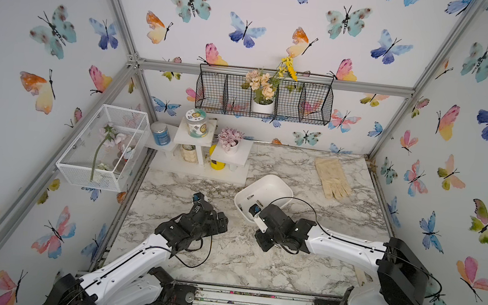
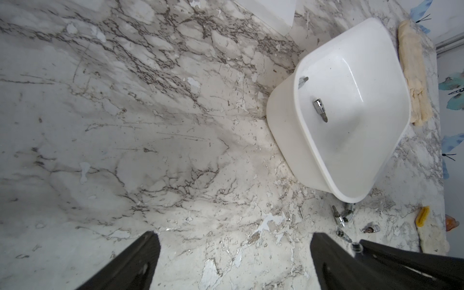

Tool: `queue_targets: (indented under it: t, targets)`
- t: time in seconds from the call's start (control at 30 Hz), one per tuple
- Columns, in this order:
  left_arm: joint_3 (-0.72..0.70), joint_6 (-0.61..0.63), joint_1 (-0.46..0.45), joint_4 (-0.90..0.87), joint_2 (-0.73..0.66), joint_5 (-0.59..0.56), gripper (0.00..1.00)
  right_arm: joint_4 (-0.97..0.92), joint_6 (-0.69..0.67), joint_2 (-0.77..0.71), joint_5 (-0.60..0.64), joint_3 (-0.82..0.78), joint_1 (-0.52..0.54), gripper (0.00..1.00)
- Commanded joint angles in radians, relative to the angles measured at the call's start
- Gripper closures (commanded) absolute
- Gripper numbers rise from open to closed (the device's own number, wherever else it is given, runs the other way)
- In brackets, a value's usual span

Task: Put the bit on the desktop into the storage box
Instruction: Place the screwdriver bit in the storage box.

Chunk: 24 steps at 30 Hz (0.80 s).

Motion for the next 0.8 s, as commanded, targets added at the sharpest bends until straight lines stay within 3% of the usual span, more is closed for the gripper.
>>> queue_targets:
  t: [0.0,0.37,0.77]
  targets:
    - [-0.005,0.009,0.003,0.013,-0.013,0.019,0.01,-0.053,0.008,-0.042,0.098,0.063,-0.005,0.84]
    - [-0.018,0.003,0.004,0.045,-0.012,0.051,0.01,0.004,-0.052,0.107,0.058,0.261,-0.145,0.82]
    - [-0.041,-0.035,0.004,0.24,0.076,0.16,0.01,0.055,-0.033,0.343,0.006,0.384,-0.24,0.82]
